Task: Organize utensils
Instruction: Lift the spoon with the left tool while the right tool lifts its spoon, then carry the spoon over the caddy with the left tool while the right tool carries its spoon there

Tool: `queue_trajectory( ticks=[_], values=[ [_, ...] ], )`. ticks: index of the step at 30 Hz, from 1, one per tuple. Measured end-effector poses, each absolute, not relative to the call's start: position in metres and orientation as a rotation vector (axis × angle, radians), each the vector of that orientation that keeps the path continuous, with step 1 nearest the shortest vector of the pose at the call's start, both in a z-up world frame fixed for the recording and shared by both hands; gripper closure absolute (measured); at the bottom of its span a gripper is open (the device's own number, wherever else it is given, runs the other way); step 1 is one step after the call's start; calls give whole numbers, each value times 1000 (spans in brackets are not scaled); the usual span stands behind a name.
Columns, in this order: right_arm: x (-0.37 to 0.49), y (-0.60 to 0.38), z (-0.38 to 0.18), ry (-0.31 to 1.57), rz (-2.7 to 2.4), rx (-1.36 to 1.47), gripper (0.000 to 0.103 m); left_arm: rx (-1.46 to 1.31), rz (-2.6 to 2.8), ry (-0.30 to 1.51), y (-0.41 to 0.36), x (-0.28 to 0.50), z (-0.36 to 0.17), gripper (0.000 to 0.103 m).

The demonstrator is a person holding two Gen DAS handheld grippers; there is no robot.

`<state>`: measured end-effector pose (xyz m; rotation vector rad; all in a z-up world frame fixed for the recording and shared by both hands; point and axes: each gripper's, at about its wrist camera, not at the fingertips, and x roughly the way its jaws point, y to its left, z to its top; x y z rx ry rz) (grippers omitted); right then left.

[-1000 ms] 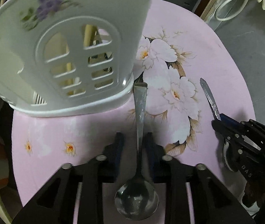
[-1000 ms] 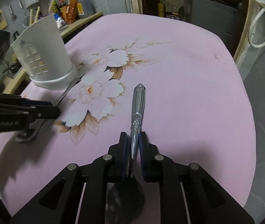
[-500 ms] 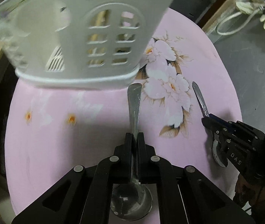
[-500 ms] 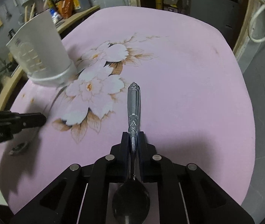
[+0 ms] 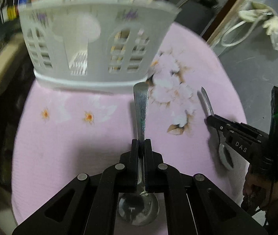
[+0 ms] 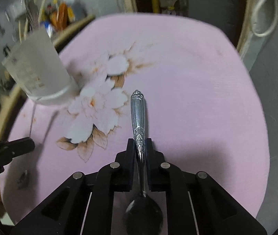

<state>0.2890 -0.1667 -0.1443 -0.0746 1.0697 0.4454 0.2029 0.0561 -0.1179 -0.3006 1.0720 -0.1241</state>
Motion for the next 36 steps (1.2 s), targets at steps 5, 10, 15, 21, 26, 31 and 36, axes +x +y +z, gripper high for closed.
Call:
queue_trajectory(
  ticks=[5, 10, 15, 21, 26, 31, 36],
  values=[
    [258, -180, -115, 875, 446, -19, 95, -256, -139, 900, 56, 182, -98, 100],
    [246, -171, -99, 775, 415, 16, 95, -228, -160, 847, 57, 182, -91, 101],
    [237, -161, -89, 708, 409, 29, 95, -217, -165, 800, 45, 198, -88, 101],
    [234, -157, -63, 618, 405, 38, 95, -193, -156, 716, 49, 196, -71, 103],
    [236, -148, -47, 578, 415, 43, 95, -214, -144, 677, 60, 201, -60, 103],
    [236, -142, -36, 552, 444, 51, 95, -254, -131, 677, 72, 206, -56, 103],
    [233, -134, -13, 493, 491, 67, 95, -260, -130, 663, 81, 205, -37, 103]
  ],
)
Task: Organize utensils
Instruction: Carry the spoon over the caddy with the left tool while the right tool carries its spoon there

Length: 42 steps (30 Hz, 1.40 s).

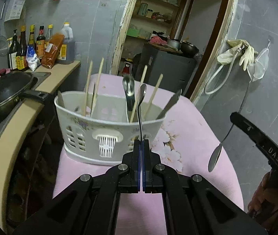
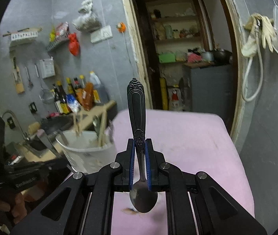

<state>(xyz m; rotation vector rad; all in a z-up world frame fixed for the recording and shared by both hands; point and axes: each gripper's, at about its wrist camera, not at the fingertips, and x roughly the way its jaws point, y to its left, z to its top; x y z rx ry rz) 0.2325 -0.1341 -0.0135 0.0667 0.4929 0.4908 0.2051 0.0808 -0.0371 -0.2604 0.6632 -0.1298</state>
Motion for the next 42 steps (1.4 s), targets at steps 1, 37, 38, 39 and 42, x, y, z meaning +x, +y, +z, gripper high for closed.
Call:
queue_trajectory(
  ticks=[1, 37, 38, 39, 42],
  values=[
    [233, -132, -7, 474, 505, 76, 95, -259, -133, 659, 83, 206, -33, 103],
    [284, -19, -14, 359, 560, 54, 95, -353, -67, 593, 191, 260, 4, 103],
    [284, -18, -17, 365, 555, 48, 95, -354, -69, 602, 191, 261, 0, 103],
    [284, -17, -20, 370, 552, 44, 95, -353, -74, 614, 191, 262, -4, 103],
    [285, -13, -26, 388, 543, 32, 95, -345, -87, 653, 187, 264, -12, 103]
  ],
)
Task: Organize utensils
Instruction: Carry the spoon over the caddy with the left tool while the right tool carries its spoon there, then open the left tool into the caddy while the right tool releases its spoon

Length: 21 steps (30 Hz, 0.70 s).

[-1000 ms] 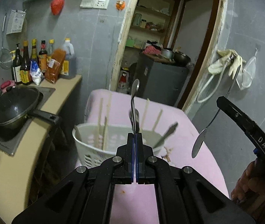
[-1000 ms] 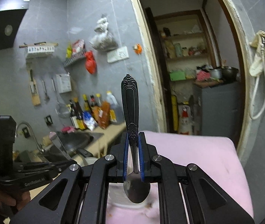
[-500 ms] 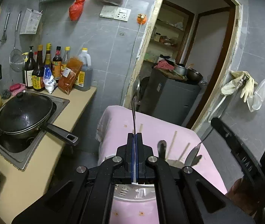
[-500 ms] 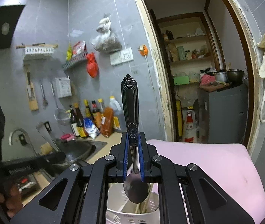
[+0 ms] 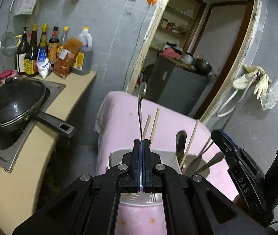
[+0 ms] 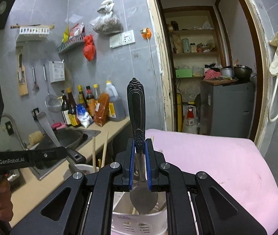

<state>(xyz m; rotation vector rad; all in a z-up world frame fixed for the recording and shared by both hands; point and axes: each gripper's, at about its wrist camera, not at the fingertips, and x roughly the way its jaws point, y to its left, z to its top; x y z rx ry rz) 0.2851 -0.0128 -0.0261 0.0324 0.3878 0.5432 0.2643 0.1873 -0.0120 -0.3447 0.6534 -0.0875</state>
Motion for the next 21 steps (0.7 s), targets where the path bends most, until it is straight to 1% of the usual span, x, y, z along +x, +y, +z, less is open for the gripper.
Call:
queue_trajectory(
  ticks=[6, 13, 14, 15, 16, 17, 18, 21],
  values=[
    [286, -11, -35, 421, 525, 29, 95, -313, -91, 722, 181, 266, -29, 103],
    [284, -12, -41, 465, 515, 43, 93, -303, -98, 752, 182, 266, -43, 103],
    [283, -13, -41, 464, 514, 47, 92, -303, -100, 748, 182, 265, -42, 101],
    [281, -14, -40, 462, 515, 51, 89, -302, -103, 738, 182, 264, -41, 96],
    [280, -14, -40, 461, 516, 55, 84, -297, -108, 729, 182, 262, -39, 93],
    [278, -15, -37, 455, 518, 59, 82, -294, -111, 710, 182, 259, -36, 83],
    [277, -15, -36, 452, 517, 60, 80, -294, -113, 694, 182, 257, -34, 76],
    [273, -16, -29, 439, 516, 65, 80, -298, -118, 658, 182, 253, -27, 76]
  ],
)
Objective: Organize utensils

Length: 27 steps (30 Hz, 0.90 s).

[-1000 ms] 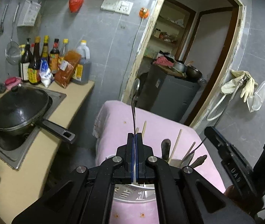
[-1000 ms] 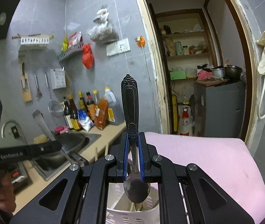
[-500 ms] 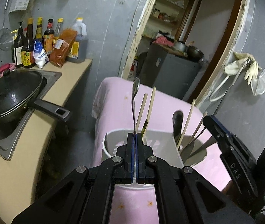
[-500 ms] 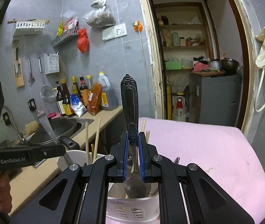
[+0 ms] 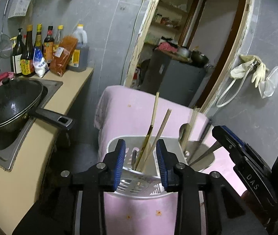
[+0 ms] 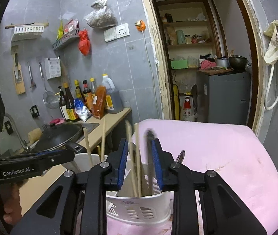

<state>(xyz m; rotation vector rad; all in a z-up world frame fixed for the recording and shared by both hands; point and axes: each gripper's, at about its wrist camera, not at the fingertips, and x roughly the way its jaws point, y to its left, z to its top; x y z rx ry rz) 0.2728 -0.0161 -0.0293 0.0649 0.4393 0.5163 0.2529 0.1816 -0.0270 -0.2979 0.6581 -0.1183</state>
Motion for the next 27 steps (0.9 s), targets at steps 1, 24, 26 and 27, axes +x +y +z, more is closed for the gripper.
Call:
queue_trajectory(
  ticks=[1, 24, 26, 27],
  values=[
    [271, -17, -26, 429, 516, 68, 80, -296, -117, 651, 181, 252, -24, 76],
    [221, -73, 29, 285, 395, 128, 22, -157, -27, 413, 157, 204, 30, 15],
    [217, -79, 33, 273, 394, 127, 20, -155, -18, 403, 153, 199, 33, 15],
    [215, -83, 34, 268, 393, 128, 17, -154, -13, 397, 152, 198, 35, 15]
  ],
)
